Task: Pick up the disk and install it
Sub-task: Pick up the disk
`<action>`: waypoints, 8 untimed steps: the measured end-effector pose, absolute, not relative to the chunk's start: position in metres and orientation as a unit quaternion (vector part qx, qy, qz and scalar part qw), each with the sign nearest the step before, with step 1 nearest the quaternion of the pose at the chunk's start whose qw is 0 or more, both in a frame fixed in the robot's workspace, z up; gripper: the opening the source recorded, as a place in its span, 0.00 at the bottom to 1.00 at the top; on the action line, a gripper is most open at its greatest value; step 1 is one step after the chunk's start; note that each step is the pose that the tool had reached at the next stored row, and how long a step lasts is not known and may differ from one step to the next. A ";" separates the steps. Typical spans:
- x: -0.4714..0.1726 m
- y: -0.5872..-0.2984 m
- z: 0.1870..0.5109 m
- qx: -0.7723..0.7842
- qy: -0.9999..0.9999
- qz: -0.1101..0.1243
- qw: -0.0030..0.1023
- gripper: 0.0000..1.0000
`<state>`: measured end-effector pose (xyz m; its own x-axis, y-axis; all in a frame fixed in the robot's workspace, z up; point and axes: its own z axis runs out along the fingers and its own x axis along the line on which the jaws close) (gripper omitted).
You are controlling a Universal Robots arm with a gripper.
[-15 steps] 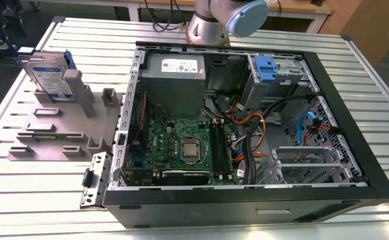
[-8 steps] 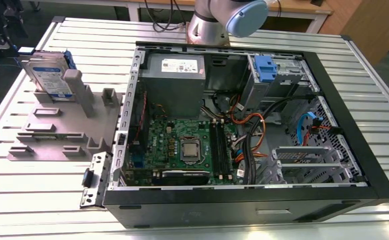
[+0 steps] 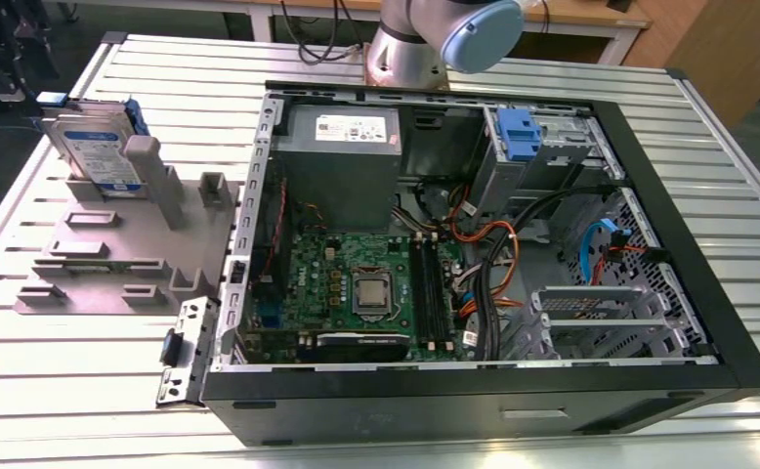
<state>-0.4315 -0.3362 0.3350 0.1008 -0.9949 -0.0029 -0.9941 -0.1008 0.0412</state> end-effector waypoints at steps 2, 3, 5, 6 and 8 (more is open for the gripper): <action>-0.431 -0.336 0.332 0.742 -0.670 -0.015 0.014 0.69; -0.432 -0.336 0.331 0.742 -0.670 -0.015 0.014 0.69; -0.432 -0.336 0.327 0.743 -0.669 -0.015 0.014 0.69; -0.432 -0.336 0.326 0.744 -0.668 -0.015 0.014 0.69; -0.432 -0.336 0.324 0.744 -0.668 -0.014 0.015 0.69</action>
